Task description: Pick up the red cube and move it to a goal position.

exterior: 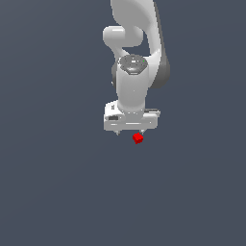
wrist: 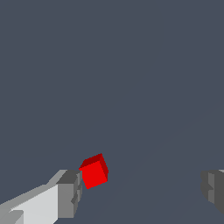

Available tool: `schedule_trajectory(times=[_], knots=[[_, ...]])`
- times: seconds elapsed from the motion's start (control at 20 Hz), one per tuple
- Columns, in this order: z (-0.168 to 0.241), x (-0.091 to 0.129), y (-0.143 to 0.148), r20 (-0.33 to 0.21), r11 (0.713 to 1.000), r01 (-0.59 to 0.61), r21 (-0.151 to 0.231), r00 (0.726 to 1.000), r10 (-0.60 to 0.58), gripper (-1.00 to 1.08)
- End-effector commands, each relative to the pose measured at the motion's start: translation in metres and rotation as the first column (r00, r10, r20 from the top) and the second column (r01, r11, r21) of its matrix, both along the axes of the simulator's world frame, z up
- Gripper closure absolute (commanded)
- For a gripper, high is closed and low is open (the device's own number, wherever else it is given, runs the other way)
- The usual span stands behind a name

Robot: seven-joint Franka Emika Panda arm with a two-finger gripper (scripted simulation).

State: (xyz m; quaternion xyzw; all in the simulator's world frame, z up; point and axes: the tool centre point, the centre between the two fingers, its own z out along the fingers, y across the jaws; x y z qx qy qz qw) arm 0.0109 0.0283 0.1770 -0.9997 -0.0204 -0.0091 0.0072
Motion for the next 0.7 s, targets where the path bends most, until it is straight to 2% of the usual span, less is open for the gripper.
schedule_trajectory(times=[0.0,0.3,0.65], knots=[[0.000,0.000,0.000,0.000,1.000,0.000,0.000,1.000,0.000,-0.92],[-0.010,-0.004,0.005,-0.001,1.000,-0.026,-0.001,1.000,0.026,-0.92],[-0.049,-0.020,0.021,-0.005,0.993,-0.121,-0.004,0.993,0.121,-0.92]])
